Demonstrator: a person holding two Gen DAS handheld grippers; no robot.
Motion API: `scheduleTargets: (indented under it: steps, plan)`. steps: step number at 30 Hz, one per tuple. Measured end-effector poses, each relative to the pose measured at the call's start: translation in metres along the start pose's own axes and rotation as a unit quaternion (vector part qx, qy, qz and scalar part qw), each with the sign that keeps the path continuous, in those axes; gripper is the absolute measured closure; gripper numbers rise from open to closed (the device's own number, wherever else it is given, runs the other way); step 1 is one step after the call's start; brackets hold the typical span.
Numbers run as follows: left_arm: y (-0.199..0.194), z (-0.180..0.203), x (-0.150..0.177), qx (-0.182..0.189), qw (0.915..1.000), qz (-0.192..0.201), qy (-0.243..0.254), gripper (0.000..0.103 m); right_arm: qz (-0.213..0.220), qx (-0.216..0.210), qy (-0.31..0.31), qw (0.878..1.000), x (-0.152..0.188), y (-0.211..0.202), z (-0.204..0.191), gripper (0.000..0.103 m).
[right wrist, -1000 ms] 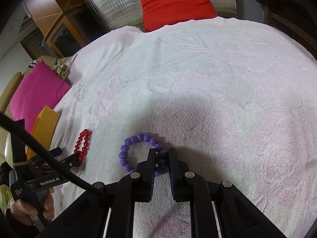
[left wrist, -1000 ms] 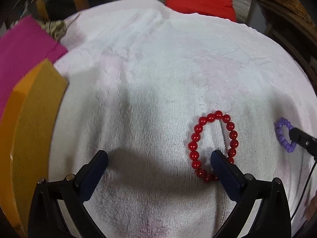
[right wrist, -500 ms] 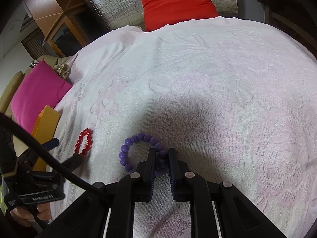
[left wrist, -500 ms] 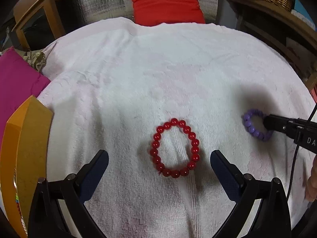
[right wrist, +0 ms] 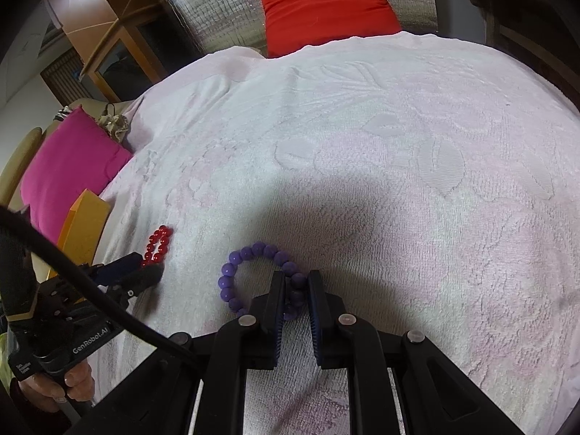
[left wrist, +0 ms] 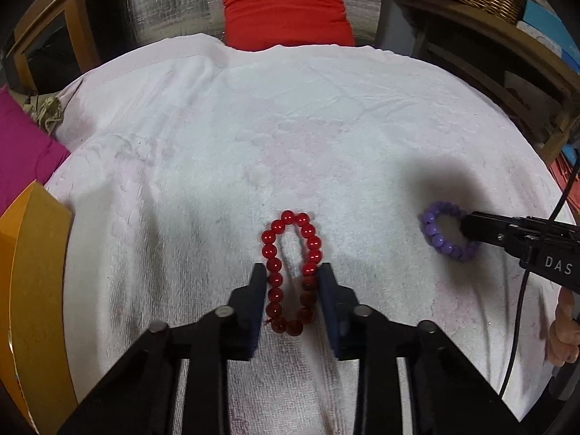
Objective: Organize jewelry
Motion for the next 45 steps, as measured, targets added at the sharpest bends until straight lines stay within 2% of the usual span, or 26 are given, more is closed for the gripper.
scheduleTargets:
  steps: [5, 13, 27, 45]
  plan:
    - [-0.004, 0.001, -0.003, 0.008, 0.9999, 0.011, 0.005, 0.093, 0.003, 0.01, -0.018, 1.0, 0.0, 0.0, -0.004, 0.091]
    - [-0.016, -0.002, -0.003, 0.019, 0.9995, 0.025, 0.008, 0.093, 0.008, 0.018, -0.022, 1.0, -0.002, -0.003, -0.006, 0.092]
    - [-0.044, -0.023, 0.001, 0.013, 0.9988, 0.046, -0.012, 0.093, 0.034, 0.0, -0.024, 0.999, -0.01, -0.016, -0.026, 0.092]
    - [-0.113, -0.015, 0.02, -0.007, 0.994, 0.109, -0.003, 0.093, 0.088, -0.042, -0.049, 0.994, -0.003, -0.059, -0.058, 0.092]
Point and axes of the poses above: each gripper's, at about its wrist camera, not at the fingertips, and y roughly the way its jaws point, z to its right, x to its underside, the point moved 6 cm from there along y, roughly the way its jaws point, and after that the axes turned 2 degrees about -x, right-handed, at the moved point
